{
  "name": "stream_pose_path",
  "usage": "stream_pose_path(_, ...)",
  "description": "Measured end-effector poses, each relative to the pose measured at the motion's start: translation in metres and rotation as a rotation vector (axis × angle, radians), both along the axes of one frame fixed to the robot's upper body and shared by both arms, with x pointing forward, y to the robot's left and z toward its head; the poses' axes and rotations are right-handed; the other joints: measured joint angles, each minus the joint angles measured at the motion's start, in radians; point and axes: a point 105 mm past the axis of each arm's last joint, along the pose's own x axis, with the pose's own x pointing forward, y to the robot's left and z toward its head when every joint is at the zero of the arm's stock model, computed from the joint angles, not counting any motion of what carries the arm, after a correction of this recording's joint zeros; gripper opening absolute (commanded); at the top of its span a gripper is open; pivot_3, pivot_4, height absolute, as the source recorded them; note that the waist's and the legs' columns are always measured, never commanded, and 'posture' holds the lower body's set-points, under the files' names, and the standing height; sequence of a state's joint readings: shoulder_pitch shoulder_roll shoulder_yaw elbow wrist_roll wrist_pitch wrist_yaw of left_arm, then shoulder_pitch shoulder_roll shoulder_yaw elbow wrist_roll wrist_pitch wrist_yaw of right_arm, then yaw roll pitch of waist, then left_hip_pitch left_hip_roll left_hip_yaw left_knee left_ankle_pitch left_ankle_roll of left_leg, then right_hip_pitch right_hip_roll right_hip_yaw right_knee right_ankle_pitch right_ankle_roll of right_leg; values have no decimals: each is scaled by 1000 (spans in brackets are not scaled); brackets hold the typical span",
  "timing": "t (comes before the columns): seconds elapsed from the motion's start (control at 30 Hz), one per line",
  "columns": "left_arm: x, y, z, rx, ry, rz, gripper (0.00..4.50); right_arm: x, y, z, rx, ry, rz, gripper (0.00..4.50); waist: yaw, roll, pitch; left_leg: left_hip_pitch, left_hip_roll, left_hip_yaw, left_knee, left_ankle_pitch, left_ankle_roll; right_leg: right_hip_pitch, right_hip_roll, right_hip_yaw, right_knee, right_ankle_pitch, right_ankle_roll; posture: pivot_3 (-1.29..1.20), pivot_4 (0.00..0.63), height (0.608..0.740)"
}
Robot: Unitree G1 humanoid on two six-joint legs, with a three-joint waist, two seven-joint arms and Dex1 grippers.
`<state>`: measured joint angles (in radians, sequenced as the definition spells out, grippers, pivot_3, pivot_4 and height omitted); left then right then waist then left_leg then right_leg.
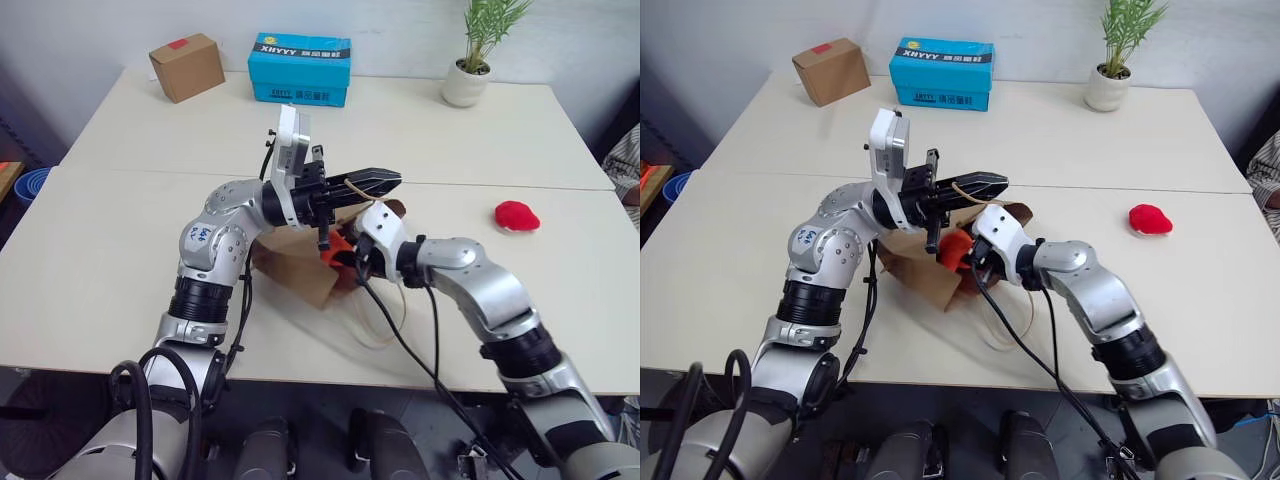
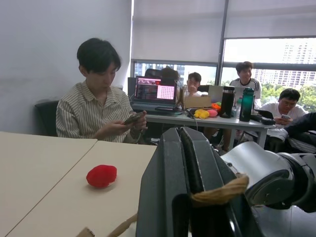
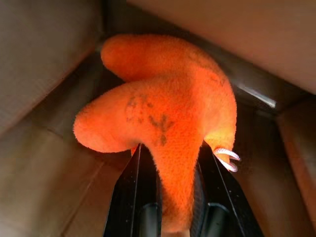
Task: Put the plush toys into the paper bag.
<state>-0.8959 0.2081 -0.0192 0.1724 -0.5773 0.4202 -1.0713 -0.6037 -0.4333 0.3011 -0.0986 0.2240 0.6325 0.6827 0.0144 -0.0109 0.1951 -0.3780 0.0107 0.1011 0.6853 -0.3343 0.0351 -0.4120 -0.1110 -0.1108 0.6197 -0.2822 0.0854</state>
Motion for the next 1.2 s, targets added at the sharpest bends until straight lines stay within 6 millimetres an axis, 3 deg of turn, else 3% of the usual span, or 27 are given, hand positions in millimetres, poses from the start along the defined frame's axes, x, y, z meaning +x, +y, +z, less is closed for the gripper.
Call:
stream_pose_path(0.07, 1, 2, 0, 4, -10, 13, 0, -4, -10, -8, -18, 23, -2, 2302, 2, 0, 0, -1, -1, 0, 0, 0, 1, 0, 0, 0, 0, 0, 0, 0, 150, 740)
stream_pose_path(0.27, 6, 9, -1, 13, -25, 54, 0, -26, -51, 22, 33, -115, 62, 4375, 8, 0, 0, 0, 0, 0, 0, 0, 1, 0, 1, 0, -1, 0, 0, 0, 150, 740)
stream_pose_path(0.43, 11, 14, -7, 9, -6, 88, 0, -55, -94, 16, 145, -100, -2, 4445, 13, 0, 0, 0, -1, 0, -1, 0, 1, 1, 0, 0, -1, 0, 0, 0, 150, 740)
stream_pose_path(0.67, 14, 20, -10, 16, -9, 117, 0, -102, -198, -9, 241, -93, -430, 4445, 13, 0, 0, 3, -1, 0, -1, 0, 2, 4, 1, 2, -1, 0, 1, 0, 150, 740)
stream_pose_path(0.83, 13, 19, -11, 31, -15, 116, 0, -119, -246, -26, 215, -165, -705, 4445, 0, 1, 0, 8, 0, 5, -2, 0, 2, 4, 0, 6, 1, 0, 1, 0, 150, 740)
stream_pose_path(0.93, 14, 19, -13, 49, -22, 121, 0, -108, -254, -24, 142, -216, -761, 4445, -15, 1, 0, 9, 1, 6, -2, 0, 1, 4, -1, 8, 1, 0, 1, 0, 150, 740)
stream_pose_path(1.1, 11, 13, -7, 55, -44, 106, 0, -47, -246, 5, 91, -286, -707, 4445, -17, 2, 0, 9, 2, 6, -2, 0, 0, 2, -2, 9, 2, 0, -1, 0, 150, 740)
stream_pose_path(1.2, 13, 13, -7, 66, -54, 116, 0, -7, -251, 18, 65, -256, -708, 4445, -15, 3, 1, 7, 1, 6, -2, 1, 0, 1, -1, 8, 3, 0, -1, 0, 150, 740)
